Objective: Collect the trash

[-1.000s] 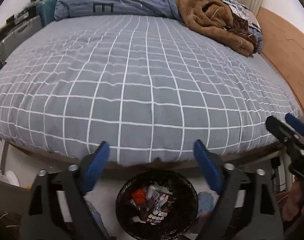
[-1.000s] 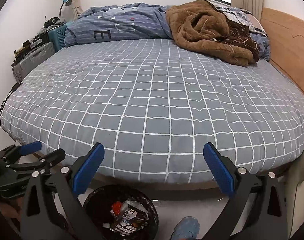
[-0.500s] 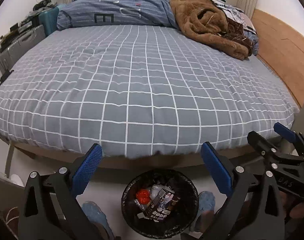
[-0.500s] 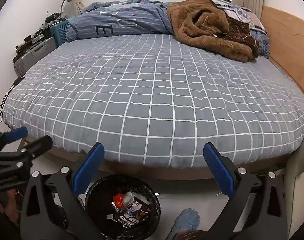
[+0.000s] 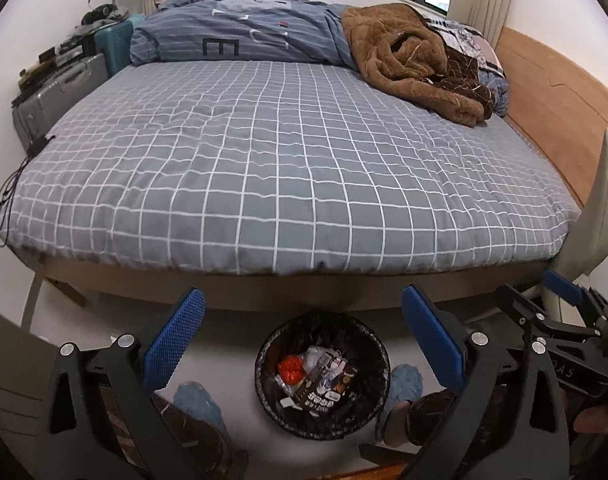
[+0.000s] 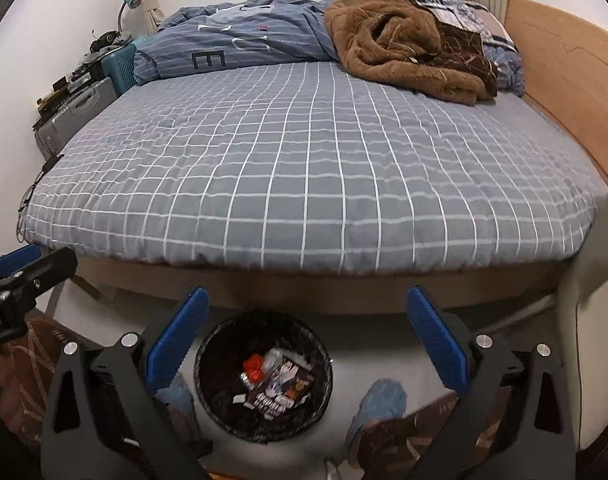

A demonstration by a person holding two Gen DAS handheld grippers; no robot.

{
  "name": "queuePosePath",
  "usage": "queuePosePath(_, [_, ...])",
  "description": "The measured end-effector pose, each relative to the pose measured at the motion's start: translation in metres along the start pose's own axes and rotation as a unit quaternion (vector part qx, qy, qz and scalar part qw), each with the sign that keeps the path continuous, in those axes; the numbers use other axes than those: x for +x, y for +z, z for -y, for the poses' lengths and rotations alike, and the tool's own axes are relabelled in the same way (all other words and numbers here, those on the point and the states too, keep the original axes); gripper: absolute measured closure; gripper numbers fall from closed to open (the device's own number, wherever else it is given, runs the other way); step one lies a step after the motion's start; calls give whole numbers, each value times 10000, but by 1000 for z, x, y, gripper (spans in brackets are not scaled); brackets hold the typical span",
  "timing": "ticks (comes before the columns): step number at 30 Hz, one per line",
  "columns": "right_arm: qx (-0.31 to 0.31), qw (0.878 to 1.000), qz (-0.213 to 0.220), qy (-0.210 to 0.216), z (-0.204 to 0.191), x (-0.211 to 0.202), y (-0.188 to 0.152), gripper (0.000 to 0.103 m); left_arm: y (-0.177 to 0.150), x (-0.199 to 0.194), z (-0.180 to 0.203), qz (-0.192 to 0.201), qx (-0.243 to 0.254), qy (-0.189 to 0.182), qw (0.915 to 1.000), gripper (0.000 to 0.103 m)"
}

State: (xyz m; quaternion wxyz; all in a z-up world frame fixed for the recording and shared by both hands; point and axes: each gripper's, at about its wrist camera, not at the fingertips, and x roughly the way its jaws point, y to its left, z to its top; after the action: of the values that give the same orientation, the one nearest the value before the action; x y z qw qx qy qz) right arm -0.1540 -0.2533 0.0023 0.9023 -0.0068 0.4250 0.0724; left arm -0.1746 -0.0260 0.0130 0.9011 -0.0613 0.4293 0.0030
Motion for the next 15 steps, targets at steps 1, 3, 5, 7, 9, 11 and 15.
queuePosePath(1, [1, 10000, -11, -24, -1, -4, -3, 8, -3, -4, -1, 3, 25, 24, 10000, 6])
queuePosePath(3, [-18, 10000, -6, -90, -2, -12, -10, 8, -11, -13, -2, -4, 62, 91, 9999, 6])
queuePosePath(5, [8, 9999, 4, -114, -1, -21, -16, 8, -20, -18, -5, -42, 48, 86, 9999, 6])
queuePosePath(7, [9, 9999, 15, -156, -1, -28, -22, 8, -28, -21, -8, -99, 53, 106, 9999, 6])
queuePosePath(9, [9, 9998, 4, -177, -2, -33, -27, 8, -35, -24, -10, -140, 76, 122, 9998, 6])
queuePosePath(11, [5, 9998, 7, -191, -4, -37, -31, 8, -43, -27, -10, -160, 134, 128, 9997, 6])
queuePosePath(15, [29, 9998, -65, -204, -5, -42, -39, 8, -54, -29, -11, -230, 174, 142, 9995, 6])
